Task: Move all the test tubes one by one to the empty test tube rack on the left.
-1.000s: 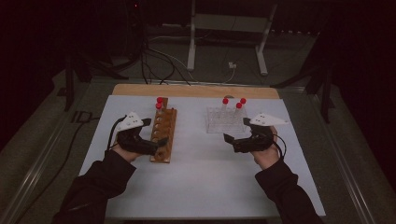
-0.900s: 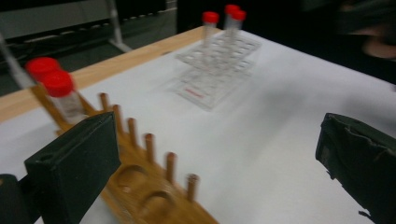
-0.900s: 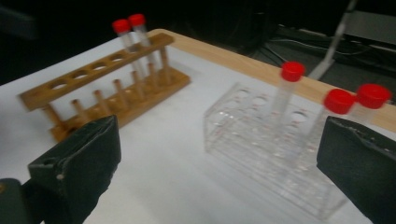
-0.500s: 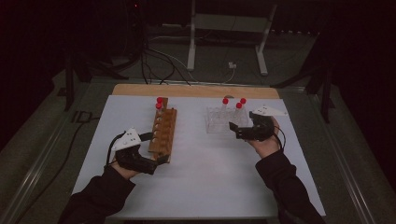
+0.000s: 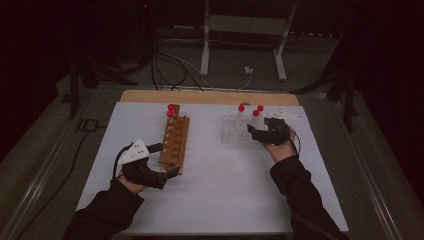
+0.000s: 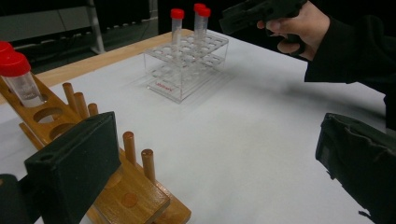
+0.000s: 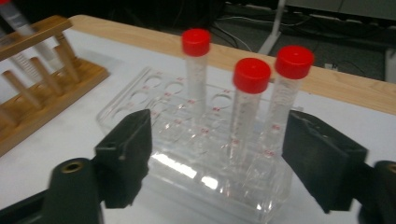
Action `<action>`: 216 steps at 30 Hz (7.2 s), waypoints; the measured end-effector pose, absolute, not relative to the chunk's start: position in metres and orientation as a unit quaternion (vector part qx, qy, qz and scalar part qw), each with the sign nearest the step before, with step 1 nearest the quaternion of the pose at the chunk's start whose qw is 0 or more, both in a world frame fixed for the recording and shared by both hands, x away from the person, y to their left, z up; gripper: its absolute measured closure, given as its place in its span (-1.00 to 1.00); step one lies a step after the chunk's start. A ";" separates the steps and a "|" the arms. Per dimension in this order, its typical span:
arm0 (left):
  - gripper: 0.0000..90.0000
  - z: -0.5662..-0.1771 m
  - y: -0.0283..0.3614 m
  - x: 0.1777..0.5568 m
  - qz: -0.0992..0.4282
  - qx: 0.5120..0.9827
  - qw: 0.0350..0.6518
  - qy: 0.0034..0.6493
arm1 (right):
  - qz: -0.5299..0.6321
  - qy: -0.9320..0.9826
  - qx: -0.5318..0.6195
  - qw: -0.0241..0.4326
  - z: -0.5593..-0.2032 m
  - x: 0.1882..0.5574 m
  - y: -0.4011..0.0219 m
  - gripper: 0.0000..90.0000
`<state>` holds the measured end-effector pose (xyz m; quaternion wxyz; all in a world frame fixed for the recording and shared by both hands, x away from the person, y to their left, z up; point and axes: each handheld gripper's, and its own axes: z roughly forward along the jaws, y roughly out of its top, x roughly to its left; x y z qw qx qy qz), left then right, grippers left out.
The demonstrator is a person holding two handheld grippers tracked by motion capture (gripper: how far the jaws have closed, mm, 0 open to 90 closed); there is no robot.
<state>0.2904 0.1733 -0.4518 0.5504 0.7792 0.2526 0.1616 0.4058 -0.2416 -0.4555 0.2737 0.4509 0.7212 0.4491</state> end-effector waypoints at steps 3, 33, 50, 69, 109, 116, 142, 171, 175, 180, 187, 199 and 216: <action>-0.99 -0.452 0.172 0.290 0.161 0.779 0.551 0.252 | 0.441 0.720 0.459 0.277 -0.456 0.411 -0.242 -0.31; -0.99 -0.449 0.173 0.290 0.166 0.780 0.550 0.248 | 0.379 0.729 0.506 0.262 -0.465 0.450 -0.230 0.62; -0.99 -0.449 0.174 0.290 0.167 0.780 0.550 0.250 | 0.380 0.728 0.496 0.281 -0.458 0.446 -0.229 0.66; -0.99 -0.449 0.171 0.290 0.163 0.782 0.548 0.248 | 0.410 0.723 0.463 0.307 -0.420 0.426 -0.230 0.66; -0.98 -0.436 0.149 0.294 0.130 0.798 0.551 0.206 | 0.439 0.796 0.335 0.247 -0.436 0.332 -0.180 0.66; -0.98 -0.433 0.135 0.298 0.122 0.804 0.550 0.191 | 0.445 0.806 0.321 0.224 -0.446 0.320 -0.170 0.66; -0.35 -0.433 0.080 0.313 0.088 0.816 0.554 0.139 | 0.446 0.833 0.276 0.177 -0.463 0.290 -0.146 0.66; 0.57 -0.442 0.060 0.322 0.083 0.827 0.543 0.121 | 0.447 0.834 0.273 0.174 -0.461 0.289 -0.147 0.66; 0.59 -0.442 0.060 0.322 0.087 0.826 0.544 0.121 | 0.449 0.833 0.274 0.172 -0.461 0.289 -0.148 0.66; 0.60 -0.439 0.060 0.321 0.092 0.829 0.539 0.115 | 0.448 0.834 0.271 0.173 -0.459 0.289 -0.148 0.65; 0.60 -0.436 0.062 0.321 0.100 0.829 0.539 0.111 | 0.451 0.833 0.269 0.172 -0.457 0.288 -0.148 0.62; 0.60 -0.424 0.082 0.329 0.134 0.817 0.542 0.147 | 0.481 0.816 0.274 0.165 -0.452 0.288 -0.154 -0.03; 0.60 -0.399 0.114 0.344 0.184 0.797 0.544 0.189 | 0.494 0.808 0.280 0.155 -0.449 0.288 -0.154 -0.87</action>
